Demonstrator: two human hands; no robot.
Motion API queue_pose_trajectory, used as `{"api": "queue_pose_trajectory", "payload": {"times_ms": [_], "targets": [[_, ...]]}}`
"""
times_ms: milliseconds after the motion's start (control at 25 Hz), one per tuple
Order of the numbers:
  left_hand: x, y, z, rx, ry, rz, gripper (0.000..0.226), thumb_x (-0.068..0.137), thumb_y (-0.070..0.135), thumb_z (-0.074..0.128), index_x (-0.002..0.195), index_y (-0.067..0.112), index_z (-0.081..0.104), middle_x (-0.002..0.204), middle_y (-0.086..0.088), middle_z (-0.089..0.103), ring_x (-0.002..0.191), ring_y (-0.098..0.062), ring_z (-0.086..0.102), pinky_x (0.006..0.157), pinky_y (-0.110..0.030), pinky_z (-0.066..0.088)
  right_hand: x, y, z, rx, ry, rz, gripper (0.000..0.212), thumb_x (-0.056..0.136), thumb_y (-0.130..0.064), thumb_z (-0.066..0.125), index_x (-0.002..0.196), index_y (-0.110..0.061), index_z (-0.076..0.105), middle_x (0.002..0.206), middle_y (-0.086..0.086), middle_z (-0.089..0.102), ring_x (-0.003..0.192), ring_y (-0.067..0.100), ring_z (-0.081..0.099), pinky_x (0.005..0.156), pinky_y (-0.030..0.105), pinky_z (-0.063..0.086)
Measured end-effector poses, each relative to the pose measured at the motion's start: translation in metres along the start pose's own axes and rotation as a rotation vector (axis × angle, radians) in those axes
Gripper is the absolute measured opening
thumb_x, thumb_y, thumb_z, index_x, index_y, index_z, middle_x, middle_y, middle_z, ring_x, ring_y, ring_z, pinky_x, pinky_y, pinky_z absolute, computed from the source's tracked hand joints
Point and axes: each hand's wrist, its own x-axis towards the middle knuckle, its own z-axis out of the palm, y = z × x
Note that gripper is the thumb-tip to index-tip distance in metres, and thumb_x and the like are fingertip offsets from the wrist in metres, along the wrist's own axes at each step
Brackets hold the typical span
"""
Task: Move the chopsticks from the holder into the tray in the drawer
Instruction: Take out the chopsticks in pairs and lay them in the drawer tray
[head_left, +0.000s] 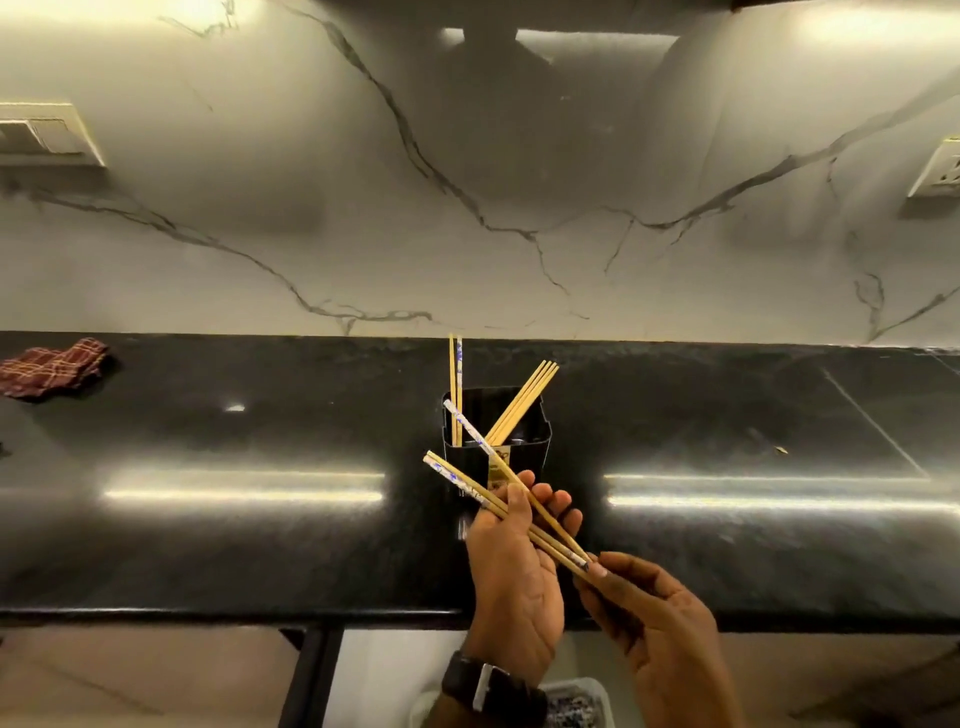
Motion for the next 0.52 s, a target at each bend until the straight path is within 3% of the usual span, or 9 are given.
{"api": "queue_pose_trajectory", "payload": {"times_ms": [160, 400, 520], "targets": [[0.0, -0.006, -0.009, 0.106, -0.057, 0.031, 0.027, 0.108, 0.021, 0.046, 0.118, 0.005, 0.065, 0.088, -0.013, 0.076, 0.08, -0.027, 0.077, 0.076, -0.047, 0.063, 0.006, 0.004, -0.011, -0.241, -0.005, -0.003, 0.016, 0.083, 0.015, 0.072, 0.094, 0.005, 0.074, 0.075, 0.02, 0.079, 0.067, 0.028, 0.075, 0.062, 0.031, 0.064], [0.001, -0.006, -0.015, 0.176, -0.122, 0.074, 0.025, 0.107, 0.018, 0.046, 0.117, 0.004, 0.064, 0.085, -0.011, 0.075, 0.082, -0.027, 0.076, 0.079, -0.046, 0.063, 0.009, 0.006, -0.028, -0.562, 0.001, -0.169, 0.015, 0.085, 0.008, 0.076, 0.089, -0.005, 0.079, 0.073, 0.012, 0.08, 0.069, 0.023, 0.074, 0.063, 0.029, 0.058], [0.002, -0.005, -0.017, 0.146, -0.132, 0.064, 0.023, 0.107, 0.017, 0.046, 0.115, 0.003, 0.063, 0.087, -0.013, 0.076, 0.082, -0.028, 0.076, 0.078, -0.045, 0.064, 0.006, 0.001, -0.027, -0.668, -0.072, -0.221, 0.018, 0.082, 0.003, 0.081, 0.089, -0.013, 0.081, 0.079, 0.004, 0.082, 0.072, 0.018, 0.077, 0.062, 0.019, 0.058]]}}
